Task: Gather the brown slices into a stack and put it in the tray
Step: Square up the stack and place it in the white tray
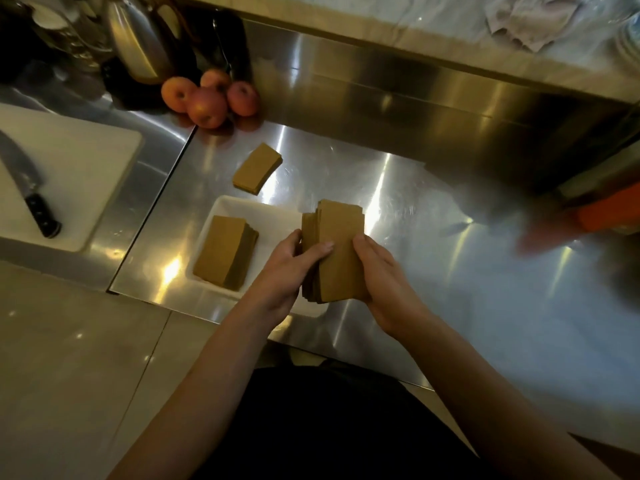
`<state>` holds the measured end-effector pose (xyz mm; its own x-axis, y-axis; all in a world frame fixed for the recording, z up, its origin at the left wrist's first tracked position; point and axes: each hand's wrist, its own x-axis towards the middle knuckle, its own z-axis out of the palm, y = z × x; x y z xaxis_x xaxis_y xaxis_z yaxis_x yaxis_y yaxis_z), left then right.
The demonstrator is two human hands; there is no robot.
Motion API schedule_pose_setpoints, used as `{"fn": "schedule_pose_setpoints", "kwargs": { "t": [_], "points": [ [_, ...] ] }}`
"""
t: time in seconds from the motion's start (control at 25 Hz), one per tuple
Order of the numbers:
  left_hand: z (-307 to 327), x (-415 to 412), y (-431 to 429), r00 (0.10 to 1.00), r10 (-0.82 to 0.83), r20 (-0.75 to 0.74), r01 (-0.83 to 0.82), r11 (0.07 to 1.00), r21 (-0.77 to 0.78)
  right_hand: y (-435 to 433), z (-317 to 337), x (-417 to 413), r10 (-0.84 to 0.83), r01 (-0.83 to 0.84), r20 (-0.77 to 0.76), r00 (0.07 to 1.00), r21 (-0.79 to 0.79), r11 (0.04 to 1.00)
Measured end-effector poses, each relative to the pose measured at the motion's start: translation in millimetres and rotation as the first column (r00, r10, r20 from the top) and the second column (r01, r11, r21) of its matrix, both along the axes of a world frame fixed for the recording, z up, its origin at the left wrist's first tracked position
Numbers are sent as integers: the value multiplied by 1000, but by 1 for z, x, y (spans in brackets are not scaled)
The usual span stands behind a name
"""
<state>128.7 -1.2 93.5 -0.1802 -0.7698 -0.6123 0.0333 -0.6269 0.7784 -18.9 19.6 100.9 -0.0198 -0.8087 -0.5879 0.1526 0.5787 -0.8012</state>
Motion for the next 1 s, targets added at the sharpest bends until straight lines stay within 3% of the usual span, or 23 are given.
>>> {"fn": "schedule_pose_setpoints", "kwargs": {
  "t": [0.2, 0.64, 1.0],
  "points": [
    [0, 42, -35, 995, -87, -49, 86, 996, -31, -34, 5, 52, 31, -29, -113, 993, 22, 999],
    [-13, 105, -148, 995, -95, 39, 99, 989, -110, -144, -1, 131, -20, 16, -192, 981, -20, 1000],
    [-59, 117, -223, 969, -200, 143, 204, 979, -10, -220, -29, 156, -17, 63, -270, 963, 165, 984]
  ]
}}
